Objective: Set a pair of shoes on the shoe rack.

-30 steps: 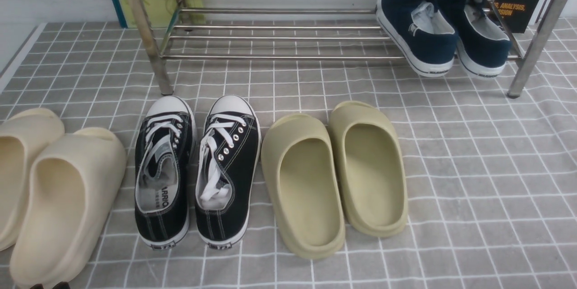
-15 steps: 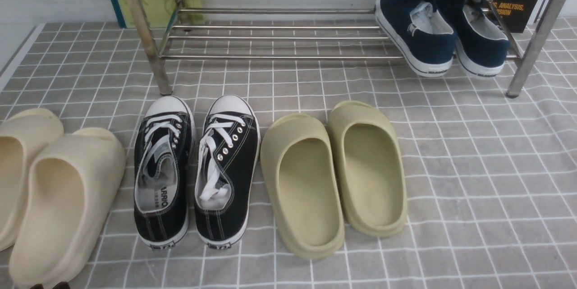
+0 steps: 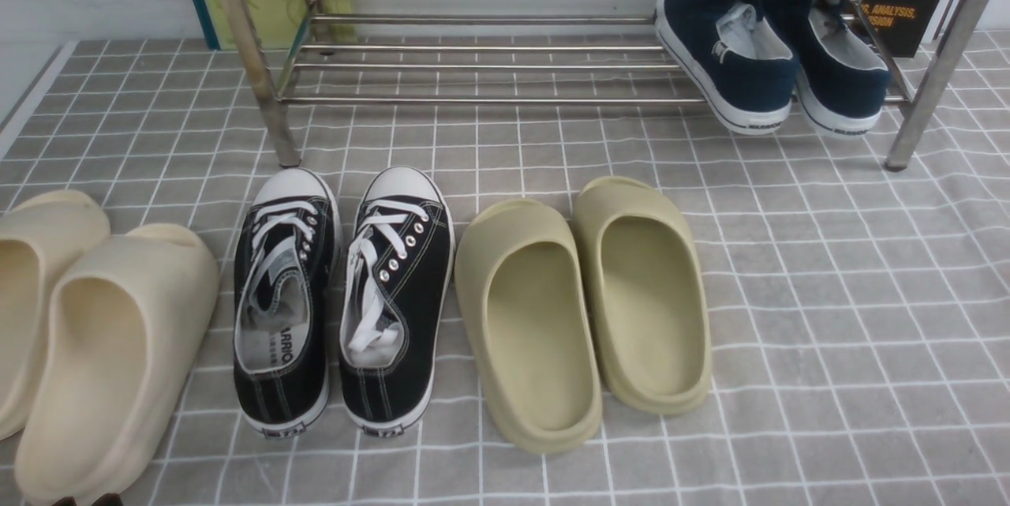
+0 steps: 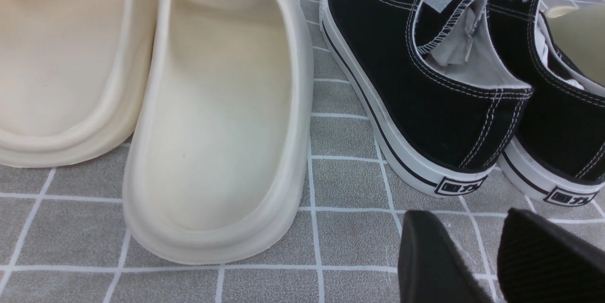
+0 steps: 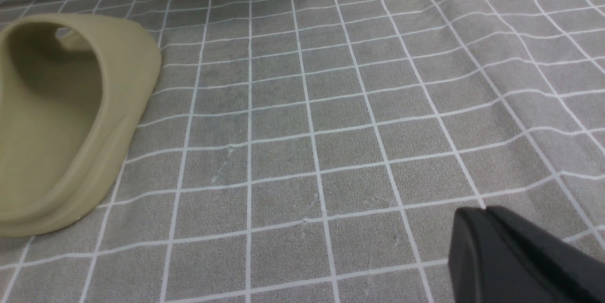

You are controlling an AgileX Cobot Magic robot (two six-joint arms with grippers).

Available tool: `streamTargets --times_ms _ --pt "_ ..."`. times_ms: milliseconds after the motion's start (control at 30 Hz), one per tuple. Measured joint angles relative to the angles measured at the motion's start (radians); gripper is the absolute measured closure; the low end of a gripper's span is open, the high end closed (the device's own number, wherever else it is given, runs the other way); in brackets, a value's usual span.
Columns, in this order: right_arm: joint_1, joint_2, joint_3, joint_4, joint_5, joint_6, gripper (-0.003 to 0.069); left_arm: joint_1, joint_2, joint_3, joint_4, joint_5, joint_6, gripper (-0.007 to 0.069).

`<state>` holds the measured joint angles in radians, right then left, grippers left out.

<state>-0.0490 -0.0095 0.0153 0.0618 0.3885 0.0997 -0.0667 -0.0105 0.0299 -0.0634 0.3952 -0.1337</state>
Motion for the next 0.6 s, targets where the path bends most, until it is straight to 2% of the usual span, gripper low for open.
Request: streamTargets --times_ms 600 --pt "0.0 0.0 0.0 0.001 0.0 0.0 0.0614 0.0 0.0 0.0 0.0 0.0 0.0 0.0386"
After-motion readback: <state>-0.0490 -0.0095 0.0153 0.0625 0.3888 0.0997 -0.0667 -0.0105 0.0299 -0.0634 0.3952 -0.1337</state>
